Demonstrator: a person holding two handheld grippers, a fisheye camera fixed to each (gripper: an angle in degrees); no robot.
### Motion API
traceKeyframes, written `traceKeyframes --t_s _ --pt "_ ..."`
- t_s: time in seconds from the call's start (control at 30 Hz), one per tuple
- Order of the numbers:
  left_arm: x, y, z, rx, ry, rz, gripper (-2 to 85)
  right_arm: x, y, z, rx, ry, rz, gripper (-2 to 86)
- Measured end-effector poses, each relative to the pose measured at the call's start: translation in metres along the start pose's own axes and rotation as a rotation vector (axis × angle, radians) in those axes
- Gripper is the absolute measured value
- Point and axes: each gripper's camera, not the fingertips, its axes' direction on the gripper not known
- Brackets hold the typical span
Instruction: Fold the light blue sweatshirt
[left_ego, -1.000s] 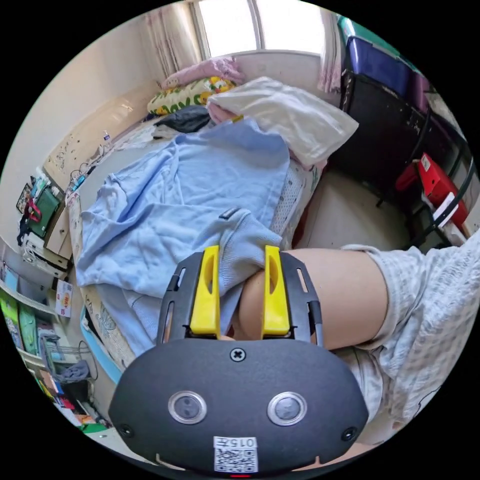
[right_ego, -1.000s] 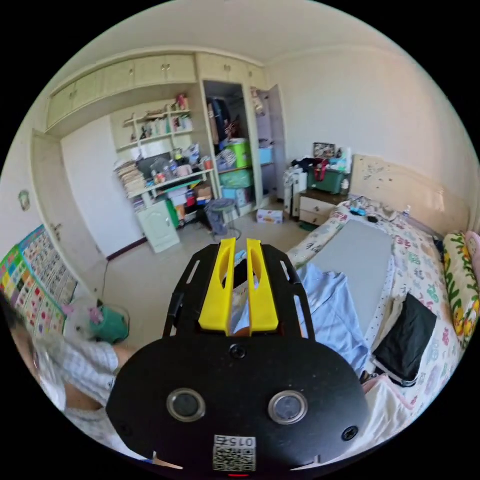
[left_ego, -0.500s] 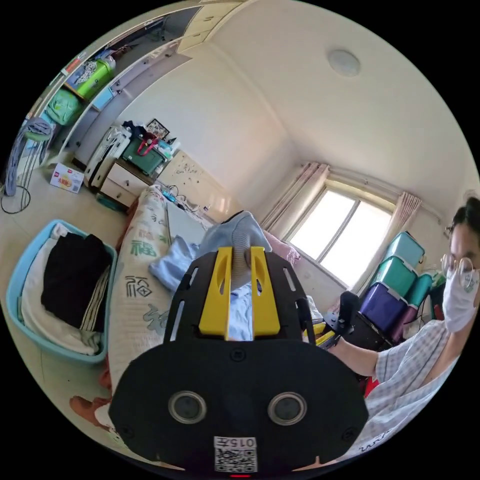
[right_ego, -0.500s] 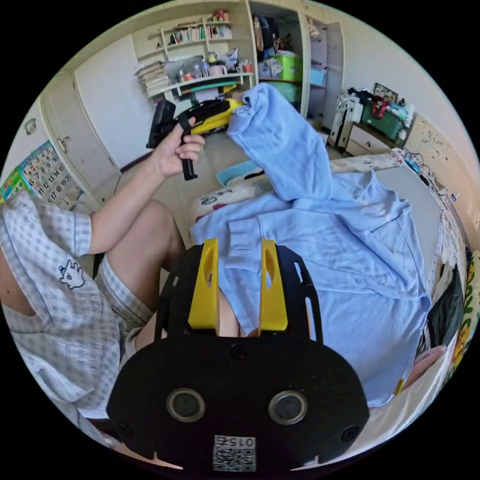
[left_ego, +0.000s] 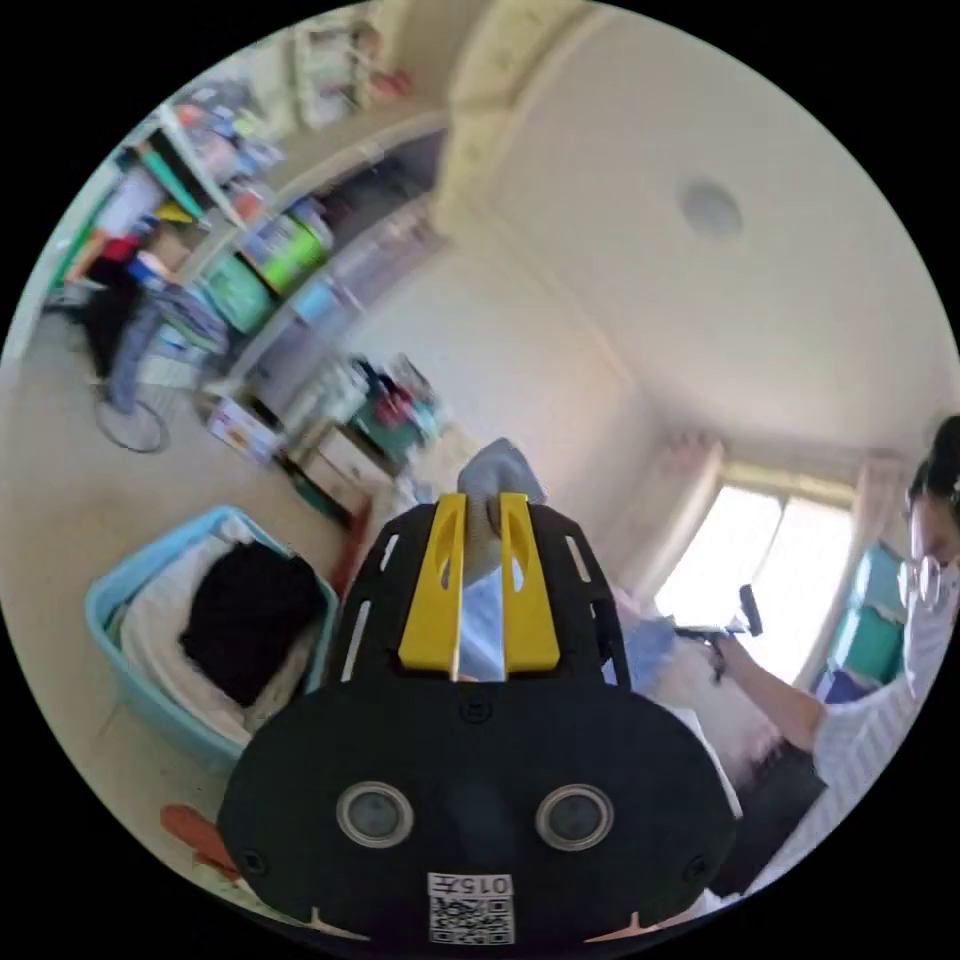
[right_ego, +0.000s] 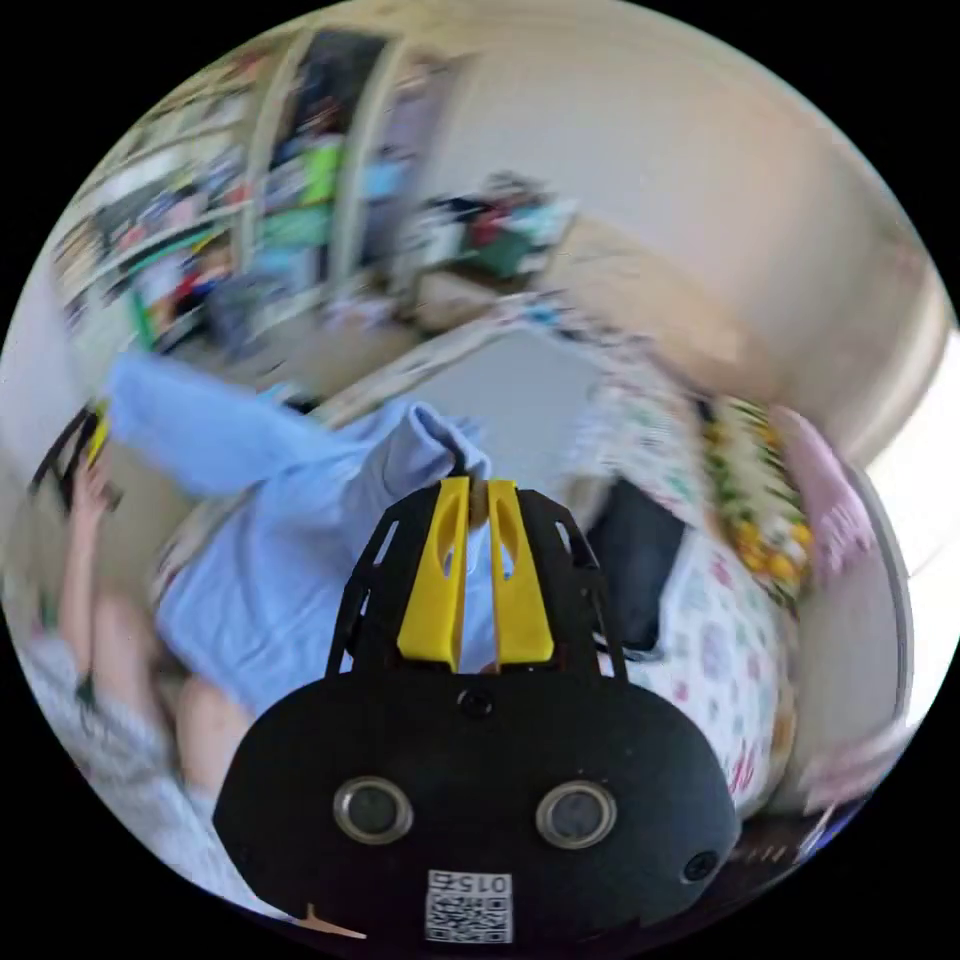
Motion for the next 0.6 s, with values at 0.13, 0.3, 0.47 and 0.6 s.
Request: traceKeyframes --t_s 0.13,0.3,0.47,0.6 --pt "-0.029 -0.004 -0.036 -0.035 -0.164 -0.078 11.9 0.198 0.080 -0.069 -0.091 0.329 0.439 9.4" --pt "0.023 0.005 0.010 -0.376 0.016 0.104 10.4 0.143 0.215 -0.038 -0.172 0.000 0.218 11.5" --pt "0.086 0.068 0.081 -0.907 0.085 0.240 11.6 0.024 0.324 -0.016 -0.254 -0.261 -0.015 13.1" --pt "0.112 0.128 0.079 -1.088 0.065 0.293 11.8 -0.001 0.343 -0.024 -0.230 -0.289 -0.060 13.4"
